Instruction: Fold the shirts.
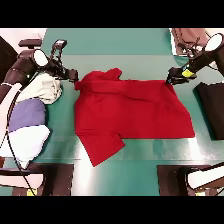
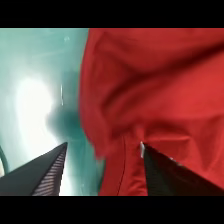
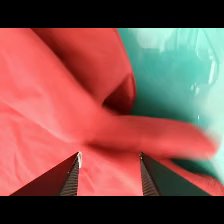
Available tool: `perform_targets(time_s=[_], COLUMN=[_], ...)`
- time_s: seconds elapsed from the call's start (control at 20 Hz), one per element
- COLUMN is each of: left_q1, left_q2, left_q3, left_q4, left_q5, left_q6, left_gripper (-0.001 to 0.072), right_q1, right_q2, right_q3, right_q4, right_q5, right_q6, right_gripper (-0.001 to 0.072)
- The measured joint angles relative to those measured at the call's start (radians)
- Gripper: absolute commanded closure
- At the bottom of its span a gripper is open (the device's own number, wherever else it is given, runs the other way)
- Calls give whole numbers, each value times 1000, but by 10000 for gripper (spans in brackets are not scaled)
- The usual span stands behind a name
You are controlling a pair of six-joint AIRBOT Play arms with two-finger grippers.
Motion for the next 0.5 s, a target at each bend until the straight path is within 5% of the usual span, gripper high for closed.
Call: perform_targets(time_s=[0.25,0.5], left_q1=[93,142], left_q2=[79,309], left_q3=[2,-347], left_q4=[-53,-136], left_q5=[-195,-224], left_q6=[15,26], left_gripper=[158,158], right_q1=[-91,-172], right_q2=[109,334], right_q3=[-83,-364], right_q4=[126,192], right_q5=[25,-5], right_q6=[-48,-87], right_gripper=[283,283])
